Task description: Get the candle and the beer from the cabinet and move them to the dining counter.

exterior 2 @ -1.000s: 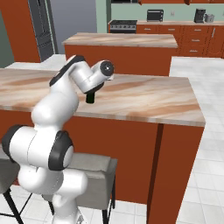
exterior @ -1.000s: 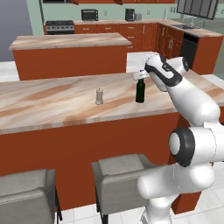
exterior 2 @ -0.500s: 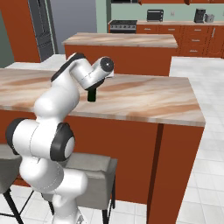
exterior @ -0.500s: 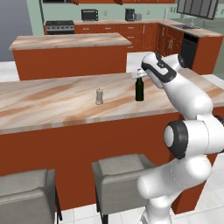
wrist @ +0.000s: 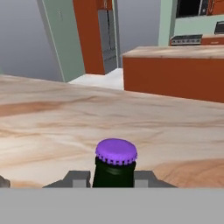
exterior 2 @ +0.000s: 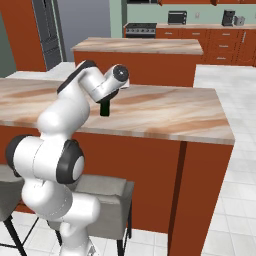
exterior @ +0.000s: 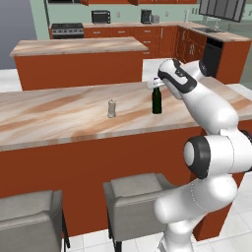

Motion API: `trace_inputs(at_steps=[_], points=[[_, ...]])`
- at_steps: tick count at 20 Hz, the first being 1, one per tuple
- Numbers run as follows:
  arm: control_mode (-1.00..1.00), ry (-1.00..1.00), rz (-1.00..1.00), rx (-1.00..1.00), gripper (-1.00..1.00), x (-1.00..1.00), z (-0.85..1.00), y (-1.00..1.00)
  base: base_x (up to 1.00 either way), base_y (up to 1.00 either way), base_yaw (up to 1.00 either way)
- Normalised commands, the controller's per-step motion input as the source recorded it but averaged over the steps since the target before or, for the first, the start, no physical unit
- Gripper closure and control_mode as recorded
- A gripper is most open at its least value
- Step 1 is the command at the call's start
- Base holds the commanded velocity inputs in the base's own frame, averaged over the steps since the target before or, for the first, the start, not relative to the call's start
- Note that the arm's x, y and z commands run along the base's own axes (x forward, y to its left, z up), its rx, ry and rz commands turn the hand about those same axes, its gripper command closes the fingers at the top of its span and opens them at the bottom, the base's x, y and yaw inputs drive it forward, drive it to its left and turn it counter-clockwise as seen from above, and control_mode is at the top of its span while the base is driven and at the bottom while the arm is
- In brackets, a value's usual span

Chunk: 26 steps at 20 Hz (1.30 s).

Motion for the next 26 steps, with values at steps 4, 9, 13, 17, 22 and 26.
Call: trace_inputs(at_steps=[4, 9, 13, 17, 22, 26], points=[[-1.0, -0.12, 0.0, 0.0, 1.0, 0.0, -0.2, 0.0, 0.0, 0.0, 0.0], [-1.0, -0.17, 0.0, 0.0, 1.0, 0.01, -0.23, 0.0, 0.0, 0.0, 0.0], [-1.0, -0.18, 0.0, 0.0, 1.0, 0.04, -0.25, 0.0, 0.0, 0.0, 0.0], [-1.0, -0.15, 0.0, 0.0, 1.0, 0.09, -0.21, 0.0, 0.0, 0.0, 0.0], [-1.0, -0.04, 0.0, 0.0, 1.0, 0.12, -0.03, 0.0, 0.0, 0.0, 0.0], [-1.0, 0.0, 0.0, 0.0, 1.0, 0.04, -0.06, 0.0, 0.0, 0.0, 0.0]])
